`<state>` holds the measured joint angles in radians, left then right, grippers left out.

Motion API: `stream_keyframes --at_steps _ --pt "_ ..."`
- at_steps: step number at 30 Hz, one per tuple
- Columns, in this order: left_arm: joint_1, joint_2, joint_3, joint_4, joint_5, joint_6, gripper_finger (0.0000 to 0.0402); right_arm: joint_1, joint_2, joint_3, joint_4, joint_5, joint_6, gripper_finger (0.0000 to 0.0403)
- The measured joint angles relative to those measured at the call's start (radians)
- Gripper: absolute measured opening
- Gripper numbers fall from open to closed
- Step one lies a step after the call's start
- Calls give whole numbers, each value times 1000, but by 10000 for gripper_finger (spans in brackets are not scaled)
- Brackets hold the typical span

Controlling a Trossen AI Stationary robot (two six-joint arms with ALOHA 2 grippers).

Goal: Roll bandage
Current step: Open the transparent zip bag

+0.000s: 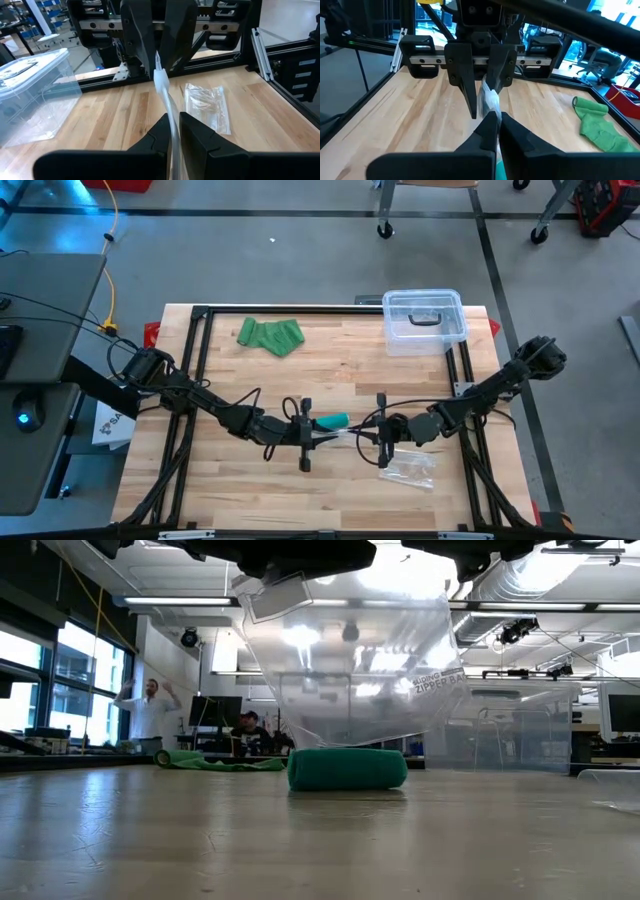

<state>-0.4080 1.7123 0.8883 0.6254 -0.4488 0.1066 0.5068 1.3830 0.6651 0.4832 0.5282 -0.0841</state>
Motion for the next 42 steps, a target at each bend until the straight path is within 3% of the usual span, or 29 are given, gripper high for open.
stream_keyframes --at_steps 35,42 --pt "0 0 -1 1 0 -1 30 -1 0 0 7 0 24 0" --pt "0 0 -1 9 -1 -76 30 0 -1 0 6 0 24 0"
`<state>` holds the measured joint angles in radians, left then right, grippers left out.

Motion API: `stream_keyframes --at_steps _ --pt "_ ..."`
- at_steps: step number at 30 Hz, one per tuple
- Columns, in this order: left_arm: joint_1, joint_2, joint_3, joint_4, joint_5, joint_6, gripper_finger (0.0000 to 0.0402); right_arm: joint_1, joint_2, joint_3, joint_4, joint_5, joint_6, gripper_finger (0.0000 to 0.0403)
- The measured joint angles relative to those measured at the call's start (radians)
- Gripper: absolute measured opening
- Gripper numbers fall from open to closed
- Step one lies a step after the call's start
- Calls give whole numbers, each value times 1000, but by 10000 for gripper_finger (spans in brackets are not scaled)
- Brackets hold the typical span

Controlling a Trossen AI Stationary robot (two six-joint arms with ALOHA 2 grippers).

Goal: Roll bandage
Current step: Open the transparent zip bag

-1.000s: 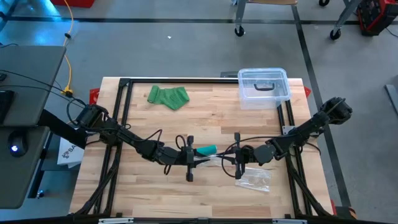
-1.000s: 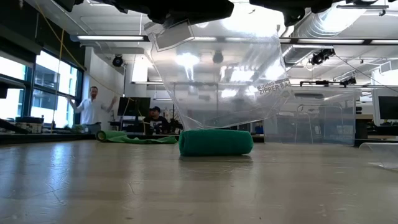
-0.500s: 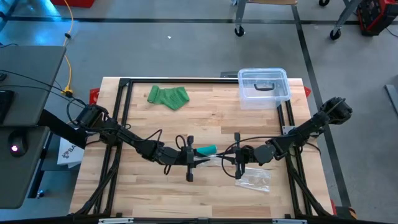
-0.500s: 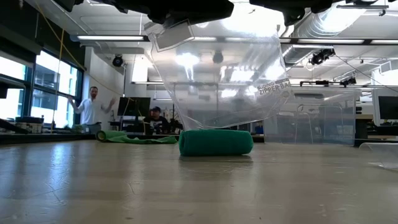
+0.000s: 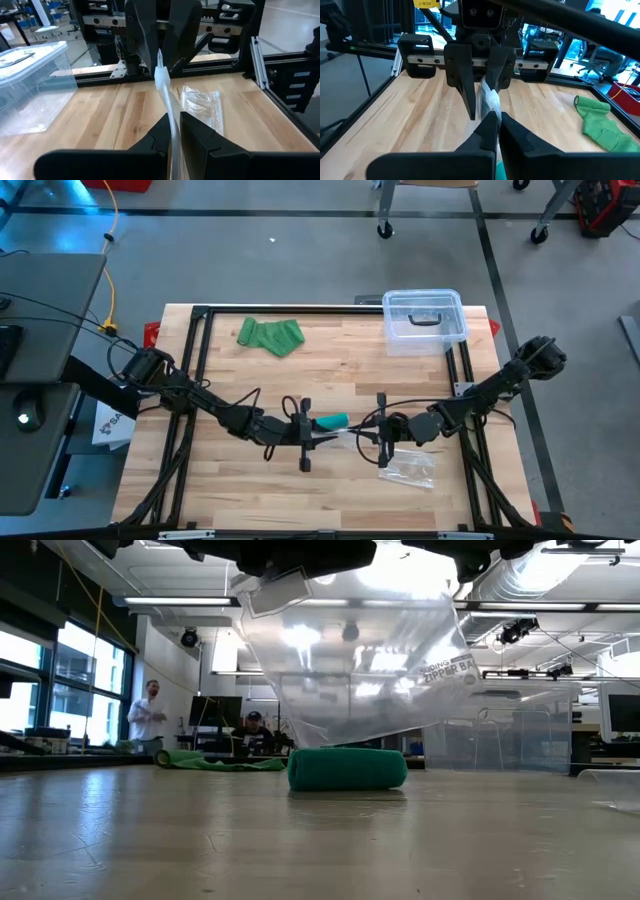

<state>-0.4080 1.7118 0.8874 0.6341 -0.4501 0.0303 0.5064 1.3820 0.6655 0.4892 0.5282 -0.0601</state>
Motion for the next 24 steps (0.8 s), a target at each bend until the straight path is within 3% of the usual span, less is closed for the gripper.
stream_keyframes --at_steps 9,18,24 --pt "-39 -63 0 -7 -99 51 37 0 0 1 1 0 0 0" --pt "-45 -97 0 -117 -125 46 142 0 0 1 1 29 0 0" --pt "-83 -186 0 -150 -383 164 183 0 0 1 -9 62 0 0"
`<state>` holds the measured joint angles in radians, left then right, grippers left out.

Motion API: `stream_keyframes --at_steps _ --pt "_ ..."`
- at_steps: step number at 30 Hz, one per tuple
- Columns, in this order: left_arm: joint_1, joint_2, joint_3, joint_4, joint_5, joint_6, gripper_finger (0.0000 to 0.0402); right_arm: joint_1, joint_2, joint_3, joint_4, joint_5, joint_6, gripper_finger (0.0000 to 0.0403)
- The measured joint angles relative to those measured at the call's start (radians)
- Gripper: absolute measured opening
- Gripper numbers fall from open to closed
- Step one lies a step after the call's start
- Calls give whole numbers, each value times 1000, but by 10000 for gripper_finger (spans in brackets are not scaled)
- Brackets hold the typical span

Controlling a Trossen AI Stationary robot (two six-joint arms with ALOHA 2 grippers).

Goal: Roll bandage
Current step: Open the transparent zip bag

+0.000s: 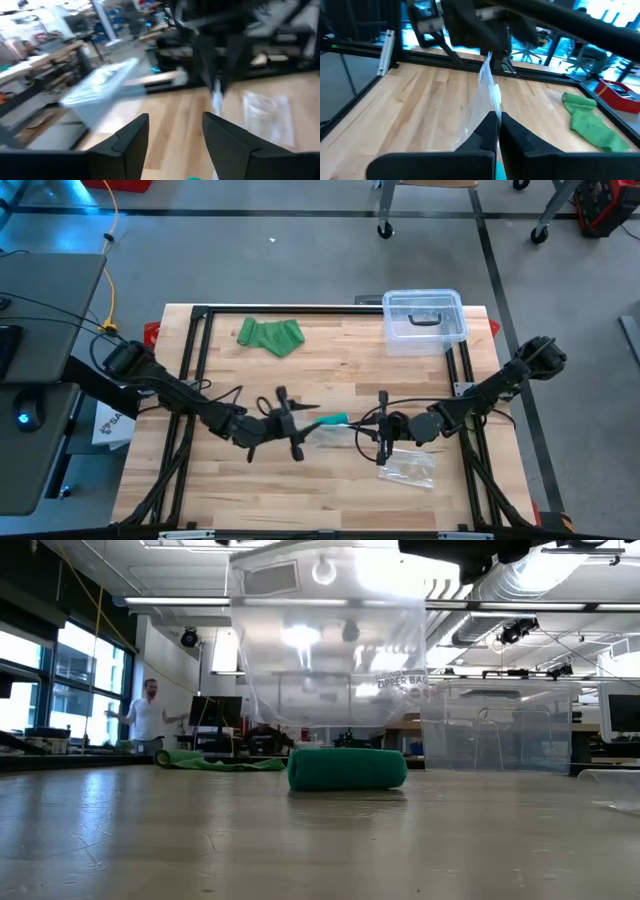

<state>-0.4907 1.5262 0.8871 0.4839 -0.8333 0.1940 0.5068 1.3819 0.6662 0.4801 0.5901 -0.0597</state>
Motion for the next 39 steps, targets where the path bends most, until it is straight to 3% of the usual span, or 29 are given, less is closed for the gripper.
stream_keyframes --at_steps 2,8,14,19,24,35,39 --pt "-7 -41 0 -1 1 -5 187 0 0 0 -1 21 1 0" --pt "3 -78 2 9 183 -8 187 0 -1 99 -167 13 12 0" --pt "35 21 1 125 220 14 186 0 -2 198 -342 4 37 0" --pt "48 101 1 232 260 38 186 0 -2 204 -358 4 36 0" --pt "69 163 44 230 274 -1 186 0 -2 204 -361 4 37 0" --pt "83 210 195 -50 242 -29 138 0 -2 204 -374 4 37 0" --pt "70 210 197 -54 231 -34 121 0 -2 204 -377 3 38 0"
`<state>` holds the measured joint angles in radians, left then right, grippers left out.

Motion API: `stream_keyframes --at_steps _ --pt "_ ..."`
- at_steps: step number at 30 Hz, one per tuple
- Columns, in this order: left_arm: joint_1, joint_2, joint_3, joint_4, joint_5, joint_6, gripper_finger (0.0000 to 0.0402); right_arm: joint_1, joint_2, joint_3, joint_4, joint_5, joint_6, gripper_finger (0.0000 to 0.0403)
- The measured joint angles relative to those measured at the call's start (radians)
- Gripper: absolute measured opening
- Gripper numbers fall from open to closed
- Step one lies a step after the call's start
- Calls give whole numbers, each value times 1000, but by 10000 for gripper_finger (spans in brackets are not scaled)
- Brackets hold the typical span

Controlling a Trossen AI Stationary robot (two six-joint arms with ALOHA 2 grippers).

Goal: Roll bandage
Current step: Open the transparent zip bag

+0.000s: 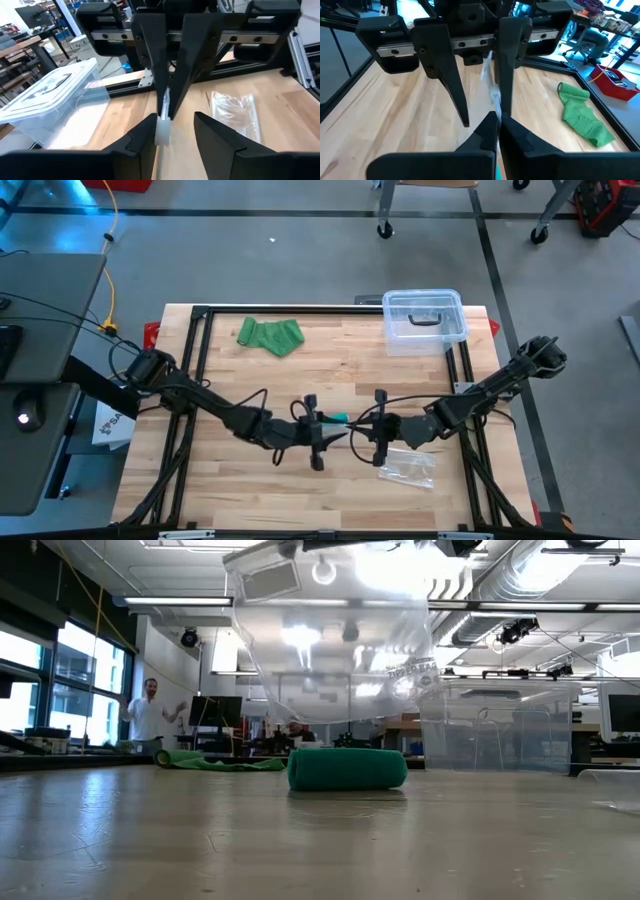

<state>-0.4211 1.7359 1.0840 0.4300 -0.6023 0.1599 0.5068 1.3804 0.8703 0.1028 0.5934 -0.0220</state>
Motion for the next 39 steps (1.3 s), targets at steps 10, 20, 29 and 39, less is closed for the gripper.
stream_keyframes --at_steps 10,20,29,39 --pt "-19 -1 0 17 -76 -1 98 0 0 0 -11 0 18 0" --pt "-21 -1 0 12 -95 -1 67 0 0 0 -11 0 22 0" --pt "-55 -1 0 8 -203 0 36 0 0 0 -10 0 22 0" --pt "-91 -11 1 -95 -286 -41 39 0 1 0 -12 0 22 0"
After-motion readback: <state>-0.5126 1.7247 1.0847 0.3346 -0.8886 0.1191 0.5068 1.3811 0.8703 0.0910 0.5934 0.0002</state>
